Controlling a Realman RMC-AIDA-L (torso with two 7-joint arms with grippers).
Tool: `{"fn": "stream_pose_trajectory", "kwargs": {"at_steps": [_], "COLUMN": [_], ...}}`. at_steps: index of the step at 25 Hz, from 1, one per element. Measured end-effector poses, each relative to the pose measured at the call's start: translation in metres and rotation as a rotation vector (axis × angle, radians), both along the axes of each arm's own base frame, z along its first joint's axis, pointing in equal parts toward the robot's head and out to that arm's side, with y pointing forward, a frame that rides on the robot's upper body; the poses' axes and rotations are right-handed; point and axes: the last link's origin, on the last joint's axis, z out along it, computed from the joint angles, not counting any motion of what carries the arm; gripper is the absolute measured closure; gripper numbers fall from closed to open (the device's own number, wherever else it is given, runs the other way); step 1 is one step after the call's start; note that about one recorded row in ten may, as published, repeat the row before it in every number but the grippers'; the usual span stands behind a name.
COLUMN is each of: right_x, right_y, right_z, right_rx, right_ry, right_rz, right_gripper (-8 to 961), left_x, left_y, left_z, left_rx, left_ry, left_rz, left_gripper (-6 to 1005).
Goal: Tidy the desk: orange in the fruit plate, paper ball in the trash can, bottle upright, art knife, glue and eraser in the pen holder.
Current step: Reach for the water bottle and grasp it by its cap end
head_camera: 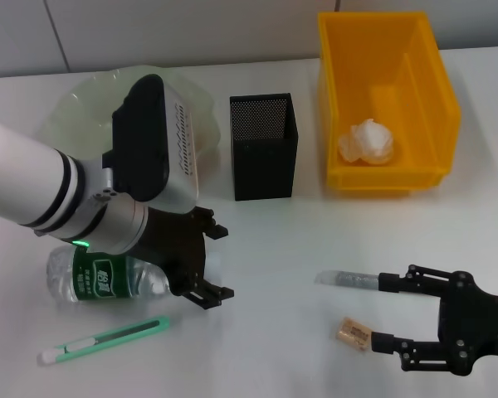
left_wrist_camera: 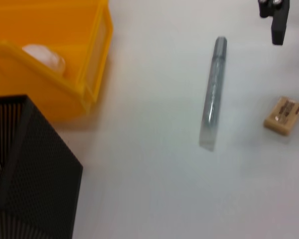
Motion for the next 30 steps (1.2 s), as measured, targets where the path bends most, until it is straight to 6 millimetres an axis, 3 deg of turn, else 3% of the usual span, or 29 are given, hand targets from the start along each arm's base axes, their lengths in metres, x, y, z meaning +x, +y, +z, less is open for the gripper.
{"fn": "stream_pose_trajectory", "kwargs": {"at_steps": [30], "right_x": [0.003], "right_y": [0.004], "right_z": [-0.008], "right_rx": [-0.015], "right_ry": [-0.025], "right_rz": [-0.021], "right_gripper": [156], "left_x": [0.0], "left_y": [0.008], "left_z": [-0.013], "left_rx": [0.025], "left_ry": [0.092], "left_rz": [-0.012], "left_gripper": [160]}}
